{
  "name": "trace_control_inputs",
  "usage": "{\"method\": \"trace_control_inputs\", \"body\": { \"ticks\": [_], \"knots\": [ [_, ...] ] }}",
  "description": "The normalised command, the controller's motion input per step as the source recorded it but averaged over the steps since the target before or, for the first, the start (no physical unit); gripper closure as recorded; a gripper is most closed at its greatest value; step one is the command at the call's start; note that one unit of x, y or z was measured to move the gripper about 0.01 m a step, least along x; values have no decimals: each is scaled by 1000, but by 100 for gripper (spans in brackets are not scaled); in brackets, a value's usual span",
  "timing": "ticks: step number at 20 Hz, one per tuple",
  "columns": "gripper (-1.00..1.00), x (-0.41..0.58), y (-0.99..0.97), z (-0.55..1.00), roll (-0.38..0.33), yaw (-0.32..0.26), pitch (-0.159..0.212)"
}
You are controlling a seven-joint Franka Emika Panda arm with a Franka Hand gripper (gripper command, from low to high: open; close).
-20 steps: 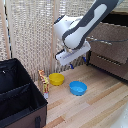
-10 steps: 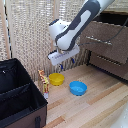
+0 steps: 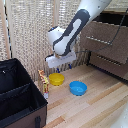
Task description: Kindly move your gripper toward the top drawer's handle. With caution, hold the handle robustly using your gripper and pull open the top drawer. Let the handle go. Relocate your gripper to the bowl placed in the background. Gently hold the bowl using your gripper. Bring the gripper and the bowl to the ajar drawer. Softly release the bowl into it.
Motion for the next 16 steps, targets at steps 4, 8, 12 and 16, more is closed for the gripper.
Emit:
{"method": "trace_control_inputs", "body": {
  "ticks": [4, 8, 12, 16],
  "knots": [
    [-100, 516, -105, -249, 11, -61, -15],
    [-100, 364, -248, -223, 3, 0, 0],
    [100, 79, -109, -276, 29, -9, 51],
    [100, 0, -42, -38, 26, 23, 42]
  ]
}}
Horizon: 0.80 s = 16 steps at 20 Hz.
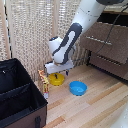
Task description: Kindly move your gripper toward the top drawer's handle. With caution, hold the handle robustly using your gripper and pull open the top drawer. Let the handle go. Relocate your gripper to the bowl placed in the background. Gently hold the bowl using your gripper. Bring the gripper and the bowl to the ajar drawer. Softly release the bowl into it.
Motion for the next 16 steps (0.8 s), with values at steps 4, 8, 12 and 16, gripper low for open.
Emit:
{"method": "trace_control_inputs", "body": {
  "ticks": [4, 8, 12, 16],
  "knots": [
    [100, 0, -62, 0, 4, 13, 0],
    [100, 26, 0, 0, 6, -6, 0],
    [100, -5, 7, 20, 2, -21, -28],
    [100, 101, 114, 171, 7, -14, -20]
  ]
}}
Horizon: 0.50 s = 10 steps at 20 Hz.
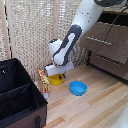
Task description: Kindly move your gripper toward the top drawer's handle. With caution, hold the handle robustly using your gripper and pull open the top drawer. Let the handle go. Relocate your gripper to the bowl placed in the background. Gently hold the bowl using your gripper. Bring the gripper and the bowl to the ajar drawer. Softly release the bowl into it.
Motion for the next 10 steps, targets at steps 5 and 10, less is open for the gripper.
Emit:
{"method": "trace_control_inputs", "body": {
  "ticks": [5, 10],
  "knots": [
    [100, 134, 241, 623, -5, -38, 35],
    [100, 206, 175, 971, -37, -107, 23]
  ]
}}
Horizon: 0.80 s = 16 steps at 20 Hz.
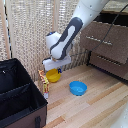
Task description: Kindly move your gripper toward the top drawer's handle. With caution, hold the handle robustly using your gripper and pull open the top drawer. Let the handle go. Relocate your gripper to the bowl placed in the background. Gently hold the bowl using your gripper. Bring the gripper and the bowl to the ajar drawer. Softly release the bowl into it.
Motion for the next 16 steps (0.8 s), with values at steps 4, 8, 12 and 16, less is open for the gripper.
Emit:
{"method": "trace_control_inputs", "body": {
  "ticks": [4, 8, 12, 16],
  "knots": [
    [100, 292, 177, 1000, -39, -125, 0],
    [100, 254, 172, 1000, -21, -110, 2],
    [100, 434, 17, 1000, -45, -154, 26],
    [100, 442, -34, 1000, -29, -130, 37]
  ]
}}
